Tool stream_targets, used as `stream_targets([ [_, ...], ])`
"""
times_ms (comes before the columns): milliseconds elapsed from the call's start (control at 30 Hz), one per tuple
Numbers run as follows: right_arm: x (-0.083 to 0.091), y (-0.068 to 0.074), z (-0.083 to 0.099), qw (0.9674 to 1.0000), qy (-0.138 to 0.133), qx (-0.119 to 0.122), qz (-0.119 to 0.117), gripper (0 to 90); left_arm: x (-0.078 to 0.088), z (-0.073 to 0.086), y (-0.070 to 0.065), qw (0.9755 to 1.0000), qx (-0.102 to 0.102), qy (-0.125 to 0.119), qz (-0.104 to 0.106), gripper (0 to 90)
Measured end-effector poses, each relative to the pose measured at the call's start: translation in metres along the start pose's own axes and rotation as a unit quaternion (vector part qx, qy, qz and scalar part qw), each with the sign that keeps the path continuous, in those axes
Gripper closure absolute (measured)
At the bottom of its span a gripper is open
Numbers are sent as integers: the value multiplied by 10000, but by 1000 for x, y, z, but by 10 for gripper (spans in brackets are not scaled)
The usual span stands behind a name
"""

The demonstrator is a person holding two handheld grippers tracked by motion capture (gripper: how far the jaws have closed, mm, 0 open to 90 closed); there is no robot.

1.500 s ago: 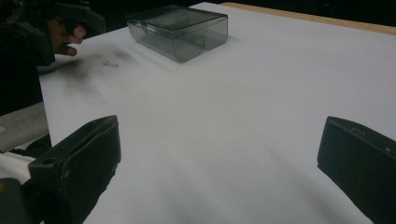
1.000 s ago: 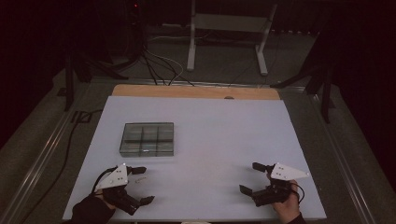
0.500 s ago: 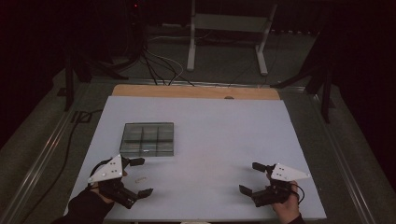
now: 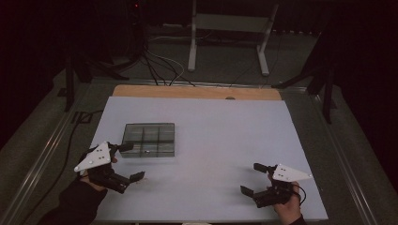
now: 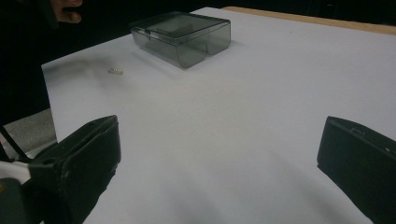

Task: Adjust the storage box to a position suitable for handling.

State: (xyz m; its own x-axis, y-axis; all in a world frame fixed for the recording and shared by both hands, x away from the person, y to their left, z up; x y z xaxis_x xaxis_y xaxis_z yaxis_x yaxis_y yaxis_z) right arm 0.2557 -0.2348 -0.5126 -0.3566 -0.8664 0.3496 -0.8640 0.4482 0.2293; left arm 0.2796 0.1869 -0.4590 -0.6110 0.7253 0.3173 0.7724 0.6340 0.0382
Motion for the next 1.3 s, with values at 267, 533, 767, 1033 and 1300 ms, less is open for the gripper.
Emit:
stream_targets([
  [267, -1, 1, 0, 10000, 25, 38, -9, 0, -1, 14, 37, 9966, 271, 385, -674, 9],
  [533, -1, 1, 0, 10000, 21, 3, -30, 0, -7, 32, 68, 9866, 682, 868, -1198, 19],
  [767, -2, 1, 1, 10000, 44, 23, -41, 0, -4, 39, 88, 9799, 931, 940, -1494, 79],
  [1033, -2, 1, 1, 10000, 58, 28, -26, 0, -1, 50, 113, 9675, 1047, 1179, -1978, 336],
  [1300, -3, 1, 2, 10000, 85, 10, -34, 0, -11, 71, 134, 9426, 1247, 1781, -2535, 546],
])
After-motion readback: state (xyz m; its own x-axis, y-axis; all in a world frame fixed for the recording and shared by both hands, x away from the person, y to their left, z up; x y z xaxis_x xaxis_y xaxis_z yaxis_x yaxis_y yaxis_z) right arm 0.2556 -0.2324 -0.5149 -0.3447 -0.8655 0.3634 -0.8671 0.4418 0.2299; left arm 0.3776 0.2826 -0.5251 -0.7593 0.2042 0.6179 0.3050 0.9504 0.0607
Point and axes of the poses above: each handheld gripper's, and its own axes: x roughly backward along the jaws, z roughly out of its underside, y roughly to its left, the point moved 6 cm from there along -x, roughly forward along the jaws, and after that the axes turned 10 degrees about -z, right-handed, at the moved point
